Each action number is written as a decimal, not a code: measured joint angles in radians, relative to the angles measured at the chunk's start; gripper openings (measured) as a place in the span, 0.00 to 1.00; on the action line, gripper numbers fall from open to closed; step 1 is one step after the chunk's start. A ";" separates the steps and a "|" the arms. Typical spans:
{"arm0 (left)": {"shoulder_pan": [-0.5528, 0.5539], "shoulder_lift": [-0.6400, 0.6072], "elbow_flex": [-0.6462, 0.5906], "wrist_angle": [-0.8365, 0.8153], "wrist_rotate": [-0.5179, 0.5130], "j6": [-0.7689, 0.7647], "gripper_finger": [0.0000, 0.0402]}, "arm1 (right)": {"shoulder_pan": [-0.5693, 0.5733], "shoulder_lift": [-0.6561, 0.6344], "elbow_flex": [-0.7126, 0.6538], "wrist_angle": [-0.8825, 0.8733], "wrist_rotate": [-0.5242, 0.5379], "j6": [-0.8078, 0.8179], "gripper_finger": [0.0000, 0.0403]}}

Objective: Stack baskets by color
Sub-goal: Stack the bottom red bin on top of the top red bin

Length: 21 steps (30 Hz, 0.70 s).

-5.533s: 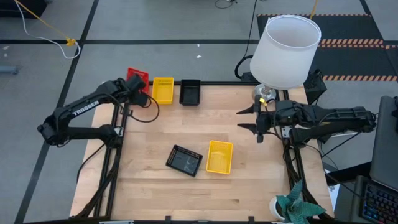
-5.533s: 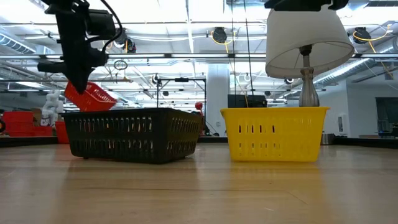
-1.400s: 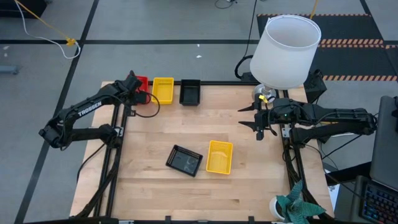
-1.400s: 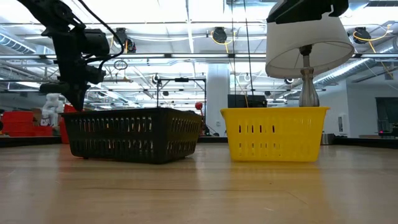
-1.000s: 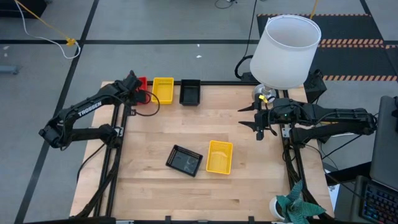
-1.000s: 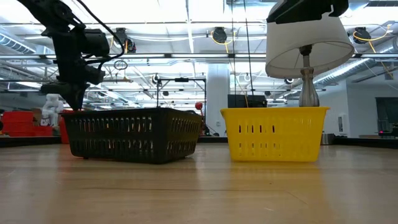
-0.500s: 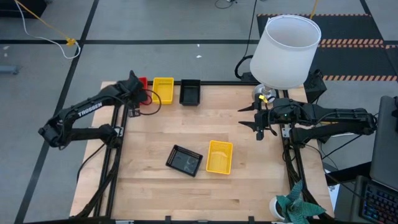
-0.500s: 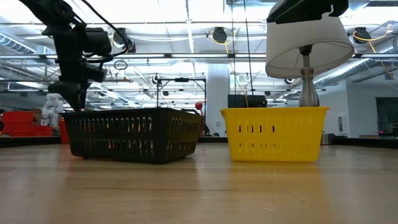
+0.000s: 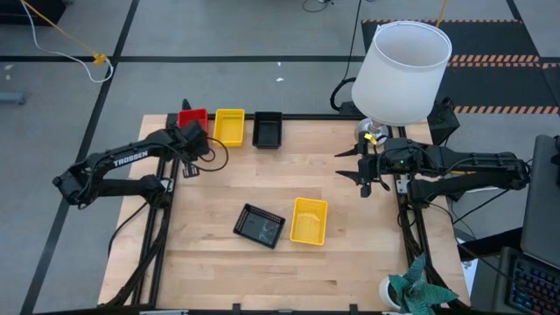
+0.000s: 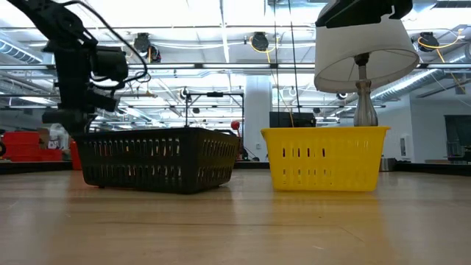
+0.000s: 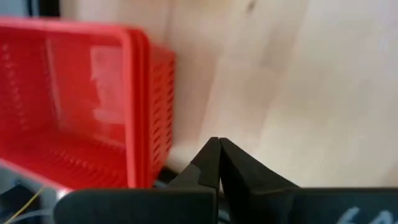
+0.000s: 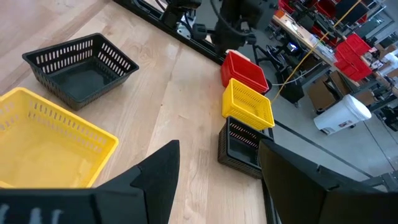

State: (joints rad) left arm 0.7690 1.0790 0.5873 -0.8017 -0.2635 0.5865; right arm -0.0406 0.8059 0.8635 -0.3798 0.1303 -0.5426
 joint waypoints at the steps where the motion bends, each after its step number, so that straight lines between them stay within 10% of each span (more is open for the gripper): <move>1: 0.000 0.000 -0.005 0.004 -0.025 0.002 0.03 | 0.000 0.000 0.000 0.000 0.000 0.000 0.53; 21: 0.071 0.000 -0.010 0.076 -0.155 0.018 0.04 | 0.000 0.000 0.000 0.007 0.000 0.000 0.53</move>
State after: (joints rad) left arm 0.8397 1.0790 0.5774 -0.7258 -0.4185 0.6046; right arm -0.0404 0.8059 0.8635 -0.3728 0.1303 -0.5430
